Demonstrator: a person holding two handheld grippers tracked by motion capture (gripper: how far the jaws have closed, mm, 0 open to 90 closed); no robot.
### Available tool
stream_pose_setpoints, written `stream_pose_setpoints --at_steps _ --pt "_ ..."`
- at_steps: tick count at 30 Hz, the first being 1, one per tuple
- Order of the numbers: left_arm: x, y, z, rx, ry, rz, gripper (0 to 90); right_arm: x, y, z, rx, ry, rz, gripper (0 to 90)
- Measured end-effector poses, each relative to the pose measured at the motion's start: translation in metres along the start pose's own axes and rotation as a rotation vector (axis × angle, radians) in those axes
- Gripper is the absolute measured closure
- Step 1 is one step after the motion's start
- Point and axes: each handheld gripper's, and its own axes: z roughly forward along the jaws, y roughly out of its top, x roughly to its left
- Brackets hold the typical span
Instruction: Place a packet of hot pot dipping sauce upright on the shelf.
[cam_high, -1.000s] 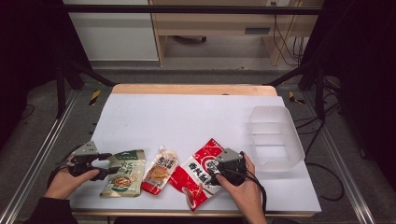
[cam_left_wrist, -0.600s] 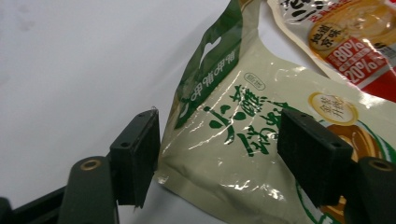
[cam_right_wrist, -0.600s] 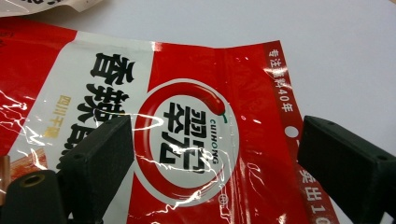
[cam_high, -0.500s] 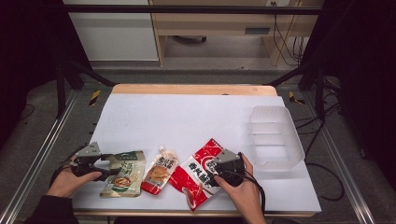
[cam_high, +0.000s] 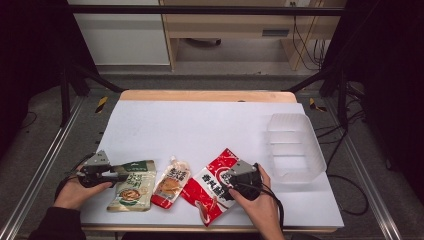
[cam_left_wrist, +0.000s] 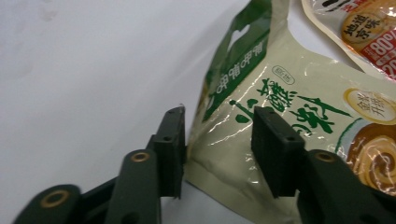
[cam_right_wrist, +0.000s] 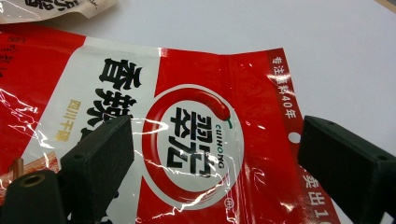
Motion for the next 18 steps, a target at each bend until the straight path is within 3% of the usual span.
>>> stream_pose_setpoints --at_steps 11,18 --pt "0.006 0.003 0.002 0.015 0.035 -0.005 85.5 -0.001 -0.001 0.0 0.003 -0.003 0.002 10.8" --pt "0.009 0.003 -0.019 -0.015 0.041 -0.036 89.9 -0.002 0.0 0.0 -0.005 -0.007 0.006 10.7"
